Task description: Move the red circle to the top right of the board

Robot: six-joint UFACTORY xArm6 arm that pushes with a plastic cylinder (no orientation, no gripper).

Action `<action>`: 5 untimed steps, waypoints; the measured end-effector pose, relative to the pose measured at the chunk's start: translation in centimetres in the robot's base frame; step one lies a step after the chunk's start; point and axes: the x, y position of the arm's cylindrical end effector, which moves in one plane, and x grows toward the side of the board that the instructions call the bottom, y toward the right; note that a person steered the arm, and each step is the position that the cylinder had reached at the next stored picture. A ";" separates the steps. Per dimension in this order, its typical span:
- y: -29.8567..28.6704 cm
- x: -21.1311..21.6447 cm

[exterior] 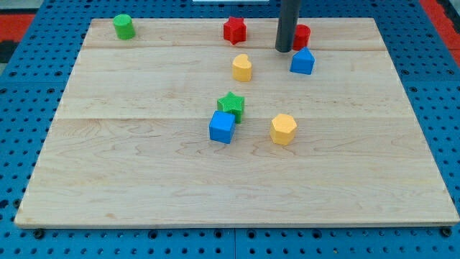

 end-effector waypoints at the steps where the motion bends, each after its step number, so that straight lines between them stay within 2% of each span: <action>1: 6.7 -1.7; 2: 9.7 -2.8; 5: 8.5 -1.7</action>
